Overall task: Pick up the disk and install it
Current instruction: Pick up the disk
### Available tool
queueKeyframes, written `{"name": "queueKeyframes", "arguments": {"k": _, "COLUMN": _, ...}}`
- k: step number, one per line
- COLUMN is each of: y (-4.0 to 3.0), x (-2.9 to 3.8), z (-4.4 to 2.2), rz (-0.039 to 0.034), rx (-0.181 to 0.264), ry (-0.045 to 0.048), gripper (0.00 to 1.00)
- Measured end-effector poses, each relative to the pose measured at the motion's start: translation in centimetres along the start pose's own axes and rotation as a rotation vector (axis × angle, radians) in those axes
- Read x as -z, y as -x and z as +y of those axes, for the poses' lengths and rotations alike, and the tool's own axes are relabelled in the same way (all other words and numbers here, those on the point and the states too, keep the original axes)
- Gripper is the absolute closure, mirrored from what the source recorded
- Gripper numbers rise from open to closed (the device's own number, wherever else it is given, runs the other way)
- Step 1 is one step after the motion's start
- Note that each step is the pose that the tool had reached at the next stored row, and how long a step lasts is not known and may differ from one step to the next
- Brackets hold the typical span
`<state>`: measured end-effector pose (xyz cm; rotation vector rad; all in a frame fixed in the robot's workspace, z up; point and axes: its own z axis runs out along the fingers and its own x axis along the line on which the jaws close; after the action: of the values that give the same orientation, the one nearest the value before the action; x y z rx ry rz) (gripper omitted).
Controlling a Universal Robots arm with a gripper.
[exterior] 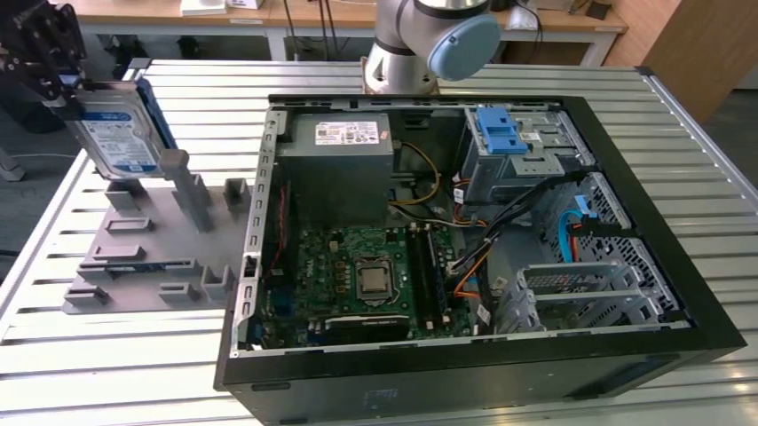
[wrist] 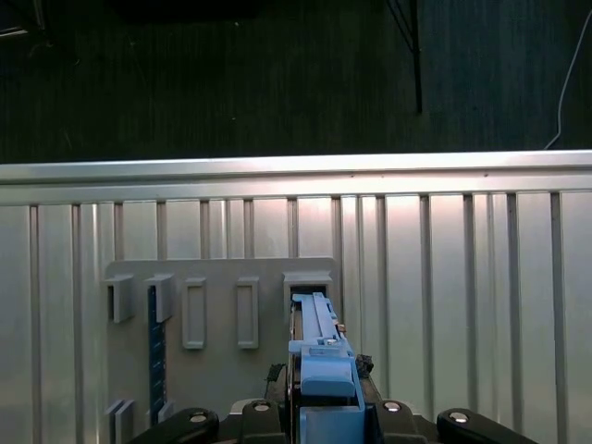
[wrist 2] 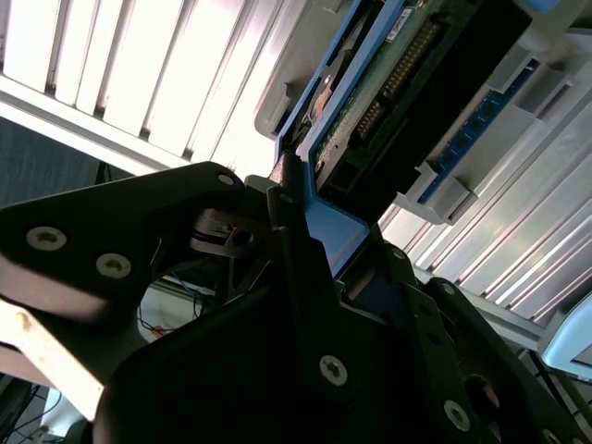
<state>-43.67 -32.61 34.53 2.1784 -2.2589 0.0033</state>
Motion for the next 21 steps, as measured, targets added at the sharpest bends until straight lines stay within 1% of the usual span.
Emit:
{"name": "queueKeyframes", "arguments": {"k": 9, "y": 0.00, "x": 0.44, "z": 0.00, "rz": 0.0000, "rx": 0.000, "ry": 0.0000, "gripper": 0.64}}
{"name": "queueKeyframes", "arguments": {"k": 21, "y": 0.00, "x": 0.77, "z": 0.00, "rz": 0.0000, "rx": 0.000, "ry": 0.0001, "gripper": 0.64}}
